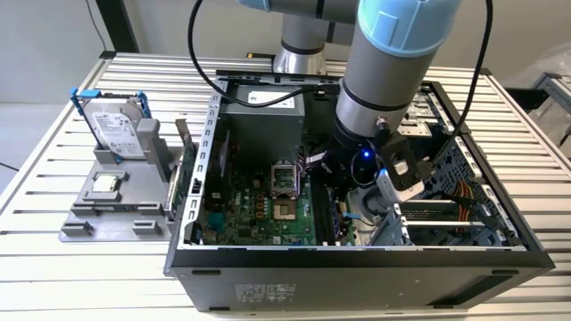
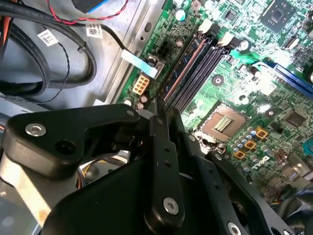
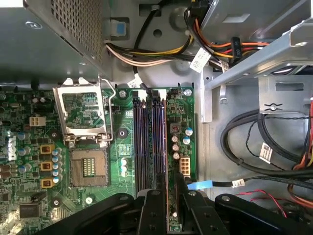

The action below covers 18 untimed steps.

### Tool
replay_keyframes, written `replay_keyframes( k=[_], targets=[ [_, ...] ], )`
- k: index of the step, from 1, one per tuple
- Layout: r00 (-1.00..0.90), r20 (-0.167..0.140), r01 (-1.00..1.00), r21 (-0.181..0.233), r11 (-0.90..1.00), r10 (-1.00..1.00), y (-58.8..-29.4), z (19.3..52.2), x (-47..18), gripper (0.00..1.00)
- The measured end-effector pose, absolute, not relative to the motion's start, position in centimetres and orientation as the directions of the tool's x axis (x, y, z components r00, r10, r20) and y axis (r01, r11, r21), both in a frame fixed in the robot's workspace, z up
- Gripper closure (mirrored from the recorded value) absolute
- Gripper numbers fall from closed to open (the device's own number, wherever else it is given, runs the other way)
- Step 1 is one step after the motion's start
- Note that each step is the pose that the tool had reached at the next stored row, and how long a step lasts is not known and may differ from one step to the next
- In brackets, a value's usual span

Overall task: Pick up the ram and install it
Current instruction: 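Insert the ram into the slot, then press down the ram until it locks into place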

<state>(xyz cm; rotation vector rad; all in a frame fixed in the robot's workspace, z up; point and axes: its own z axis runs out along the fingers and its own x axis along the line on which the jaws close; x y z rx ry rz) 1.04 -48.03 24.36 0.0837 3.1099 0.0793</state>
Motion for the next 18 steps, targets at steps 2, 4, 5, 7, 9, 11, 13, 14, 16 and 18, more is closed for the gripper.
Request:
replay_keyframes(
  k=[2,4,5,7,9,11,13,14,16,18],
  targets=[
    [-0.998,-0.028,0.053,0.052,0.997,0.054,-48.02,24.36,1.05,0.0],
    [-0.998,-0.028,0.053,0.052,0.997,0.054,-48.02,24.37,1.05,0.0],
    [-0.998,-0.028,0.053,0.052,0.997,0.054,-48.03,24.37,1.05,0.0],
    [-0.998,-0.028,0.053,0.052,0.997,0.054,-48.02,24.37,1.05,1.0],
    [-0.998,-0.028,0.053,0.052,0.997,0.054,-48.03,24.38,1.05,1.0],
    [-0.998,-0.028,0.053,0.052,0.997,0.054,-48.03,24.38,1.05,1.0],
    [-0.998,-0.028,0.053,0.052,0.997,0.054,-48.03,24.41,1.05,1.0],
    [-0.998,-0.028,0.053,0.052,0.997,0.054,-48.03,24.42,1.04,1.0],
    [-0.998,-0.028,0.053,0.052,0.997,0.054,-48.03,24.42,1.04,1.0],
    [-0.998,-0.028,0.053,0.052,0.997,0.054,-48.02,24.42,1.05,1.0]
  ],
)
